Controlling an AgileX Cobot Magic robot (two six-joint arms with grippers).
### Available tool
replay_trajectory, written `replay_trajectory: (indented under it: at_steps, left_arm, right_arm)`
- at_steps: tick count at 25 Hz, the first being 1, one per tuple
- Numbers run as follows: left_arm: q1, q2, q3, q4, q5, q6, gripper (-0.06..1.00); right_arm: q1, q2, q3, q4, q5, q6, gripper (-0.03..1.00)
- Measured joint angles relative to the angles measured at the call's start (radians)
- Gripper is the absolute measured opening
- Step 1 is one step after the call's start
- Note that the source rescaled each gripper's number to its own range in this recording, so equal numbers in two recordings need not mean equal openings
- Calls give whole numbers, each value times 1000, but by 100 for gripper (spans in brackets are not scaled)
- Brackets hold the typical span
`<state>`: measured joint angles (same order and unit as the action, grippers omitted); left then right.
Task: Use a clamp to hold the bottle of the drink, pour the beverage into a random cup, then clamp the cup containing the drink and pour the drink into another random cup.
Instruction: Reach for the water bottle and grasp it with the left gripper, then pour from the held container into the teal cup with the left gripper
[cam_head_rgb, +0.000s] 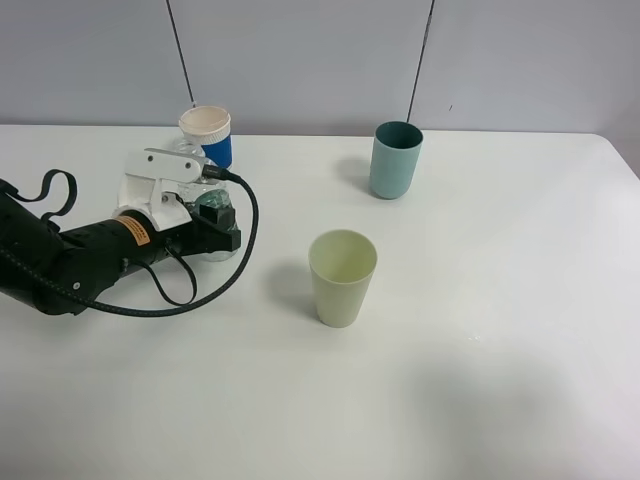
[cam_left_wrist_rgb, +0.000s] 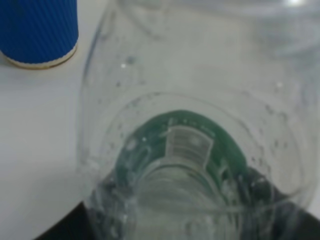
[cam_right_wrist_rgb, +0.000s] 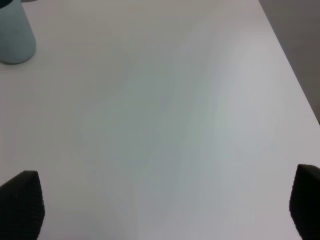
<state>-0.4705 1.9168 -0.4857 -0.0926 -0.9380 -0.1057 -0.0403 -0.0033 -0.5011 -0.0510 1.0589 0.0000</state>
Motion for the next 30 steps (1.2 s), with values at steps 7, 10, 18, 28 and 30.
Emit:
replay_trajectory:
  at_steps: [7,10,18,28,30]
  left_arm:
    - [0,-1,0,-82,1,0,1]
    - [-1,-18,0,-136,28,0,1]
    - [-49,-116,-14,-470,117,138,1]
    - [-160,-146,-211,-1107,217,847,1]
    - [-182,-146,-262,-1229,217,1000,1]
  right_arm:
    - [0,0,0,0,0,0,100]
    - [0,0,0,0,0,0,100]
    - [0,0,0,0,0,0,100]
    - [0,0,0,0,0,0,100]
    - [0,0,0,0,0,0,100]
